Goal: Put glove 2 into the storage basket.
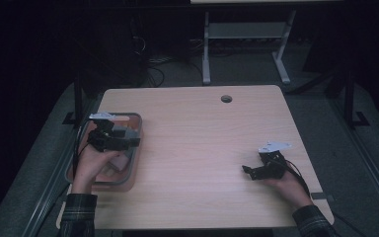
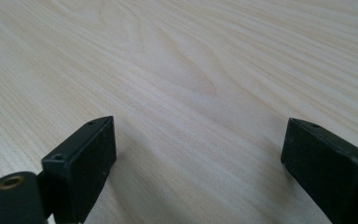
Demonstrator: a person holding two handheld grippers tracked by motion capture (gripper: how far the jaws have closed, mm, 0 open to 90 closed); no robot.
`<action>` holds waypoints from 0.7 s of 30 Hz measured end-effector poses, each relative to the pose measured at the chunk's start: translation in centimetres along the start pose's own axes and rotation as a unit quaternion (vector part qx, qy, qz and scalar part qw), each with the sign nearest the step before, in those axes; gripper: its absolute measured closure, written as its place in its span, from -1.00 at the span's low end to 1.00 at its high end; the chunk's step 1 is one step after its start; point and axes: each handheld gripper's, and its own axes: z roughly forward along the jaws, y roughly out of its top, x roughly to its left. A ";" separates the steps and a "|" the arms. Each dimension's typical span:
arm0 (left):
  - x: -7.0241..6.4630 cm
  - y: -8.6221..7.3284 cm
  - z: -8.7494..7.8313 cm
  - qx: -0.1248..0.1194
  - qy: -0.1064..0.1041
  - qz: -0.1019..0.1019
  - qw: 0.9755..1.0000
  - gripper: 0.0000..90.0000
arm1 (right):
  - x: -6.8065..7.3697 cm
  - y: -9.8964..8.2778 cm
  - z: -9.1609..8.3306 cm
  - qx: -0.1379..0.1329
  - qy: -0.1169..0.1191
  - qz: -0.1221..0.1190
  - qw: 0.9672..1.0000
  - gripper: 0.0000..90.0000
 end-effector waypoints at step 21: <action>-5.7 0.7 3.8 0.007 -0.057 0.053 0.997 -0.59 | 0.0 0.0 0.0 0.000 0.000 0.000 1.000 -0.78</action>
